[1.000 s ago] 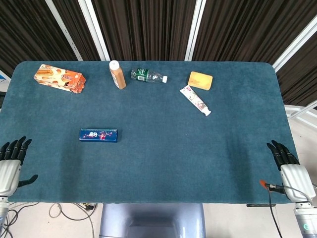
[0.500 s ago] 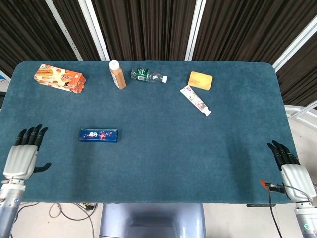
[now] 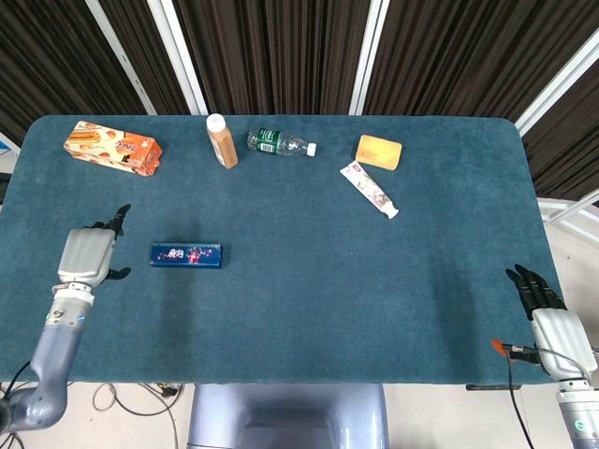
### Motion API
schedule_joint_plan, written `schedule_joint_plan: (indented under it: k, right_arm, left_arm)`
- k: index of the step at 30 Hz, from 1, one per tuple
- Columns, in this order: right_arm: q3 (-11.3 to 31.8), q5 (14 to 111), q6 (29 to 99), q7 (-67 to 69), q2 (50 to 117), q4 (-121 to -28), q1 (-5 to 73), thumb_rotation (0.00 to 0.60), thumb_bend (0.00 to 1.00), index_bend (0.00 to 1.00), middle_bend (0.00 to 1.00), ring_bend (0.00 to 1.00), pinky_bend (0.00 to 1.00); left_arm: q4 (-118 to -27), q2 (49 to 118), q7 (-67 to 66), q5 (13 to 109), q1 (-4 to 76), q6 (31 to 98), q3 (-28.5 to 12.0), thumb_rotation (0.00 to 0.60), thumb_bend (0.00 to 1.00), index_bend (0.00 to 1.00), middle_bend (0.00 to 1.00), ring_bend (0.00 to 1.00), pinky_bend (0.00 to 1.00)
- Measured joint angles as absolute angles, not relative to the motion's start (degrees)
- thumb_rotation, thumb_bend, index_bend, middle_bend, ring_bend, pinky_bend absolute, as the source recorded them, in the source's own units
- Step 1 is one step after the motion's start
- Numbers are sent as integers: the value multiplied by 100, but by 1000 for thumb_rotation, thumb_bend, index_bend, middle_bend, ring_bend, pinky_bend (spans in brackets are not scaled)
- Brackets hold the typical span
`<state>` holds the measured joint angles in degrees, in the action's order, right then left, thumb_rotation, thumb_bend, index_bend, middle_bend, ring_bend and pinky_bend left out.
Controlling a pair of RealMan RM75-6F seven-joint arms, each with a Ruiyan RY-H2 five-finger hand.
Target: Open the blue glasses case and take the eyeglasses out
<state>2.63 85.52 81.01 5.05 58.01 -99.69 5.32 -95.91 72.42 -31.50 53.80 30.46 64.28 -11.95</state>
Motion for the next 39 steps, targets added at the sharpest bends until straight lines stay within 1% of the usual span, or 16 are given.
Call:
schedule_joint_plan:
  k: [1,3,4,6,9,12,18,30,35,39]
  right_arm:
    - [264,8545,8093,510,5798,-9970,535,600,154,0,0,0,187]
    - [264,8537,8081,522,5793,-9976,538,600,154,0,0,0,186]
    - [264,8535,8078,525,5790,-9978,539,600,154,0,0,0,186]
    - [264,8530,8070,532,5788,-9980,541,600,154,0,0,0,187]
    - [263,8521,8053,546,5782,-9991,546,600,154,0,0,0,187]
    - [264,8513,8043,548,5781,-9997,550,600,154,0,0,0,187]
    - [266,8494,8034,564,5774,-10006,549,600,155,0,0,0,186]
    - [274,8466,8031,579,5768,-10013,547,600,154,0,0,0,187]
    - [277,8460,8025,575,5771,-10012,550,600,155,0,0,0,187]
    - [277,8463,8028,572,5774,-10007,550,600,154,0,0,0,186]
  left_arm:
    - [-9516,7294,-3205,5253,3115,6350,-1212,600,86,74,344,321,452]
    - [-9384,7393,-3331,5011,3245,6214,-1233,600,86,83,248,203,338]
    - [-9320,7447,-3413,4870,3319,6135,-1239,600,86,87,222,172,306]
    - [-9274,7505,-3530,4628,3421,6009,-1239,600,91,107,150,89,209]
    - [-9268,7526,-3645,4362,3531,5873,-1218,600,139,145,115,43,137]
    - [-9263,7550,-3755,4054,3674,5730,-1196,600,196,187,114,41,130]
    - [-9117,7719,-3873,3725,3964,5592,-1143,600,251,238,115,41,130]
    - [-8641,8086,-4007,3429,4385,5330,-937,600,265,266,116,41,130]
    - [-8584,8125,-3975,3391,4449,5317,-869,600,301,272,116,41,130]
    - [-8551,8132,-3898,3372,4475,5317,-835,600,304,274,116,41,130]
